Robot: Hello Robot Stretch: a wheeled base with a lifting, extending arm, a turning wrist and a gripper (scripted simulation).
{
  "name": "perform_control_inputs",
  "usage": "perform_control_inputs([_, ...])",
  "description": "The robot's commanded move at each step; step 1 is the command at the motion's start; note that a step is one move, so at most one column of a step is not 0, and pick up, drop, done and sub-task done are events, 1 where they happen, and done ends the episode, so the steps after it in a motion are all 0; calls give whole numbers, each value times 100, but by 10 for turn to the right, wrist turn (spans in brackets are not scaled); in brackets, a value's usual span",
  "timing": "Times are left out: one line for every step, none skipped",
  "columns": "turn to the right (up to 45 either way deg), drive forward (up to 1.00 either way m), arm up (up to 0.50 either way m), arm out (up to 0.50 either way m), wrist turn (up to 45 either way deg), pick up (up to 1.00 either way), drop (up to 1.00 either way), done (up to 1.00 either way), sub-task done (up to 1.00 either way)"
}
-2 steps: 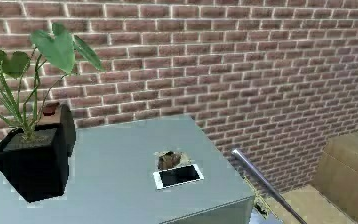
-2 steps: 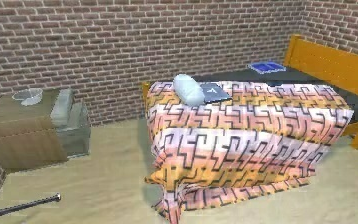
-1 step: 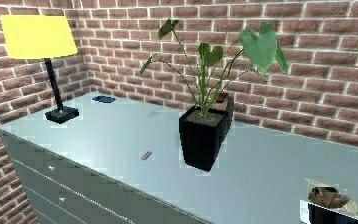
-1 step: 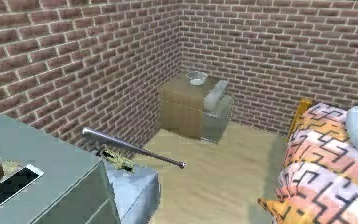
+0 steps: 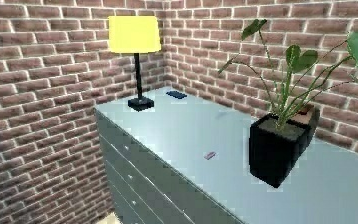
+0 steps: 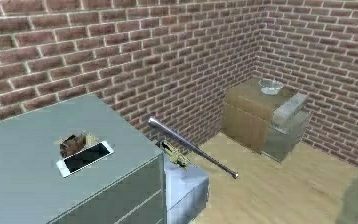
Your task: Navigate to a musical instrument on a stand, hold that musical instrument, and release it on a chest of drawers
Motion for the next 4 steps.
perform_control_inputs([450, 0, 0, 0, 0, 0, 0, 0, 0])
perform_control_inputs([450, 0, 0, 0, 0, 0, 0, 0, 0])
perform_control_inputs([300, 0, 0, 0, 0, 0, 0, 0, 0])
perform_control_inputs([0, 50, 0, 0, 0, 0, 0, 0, 0])
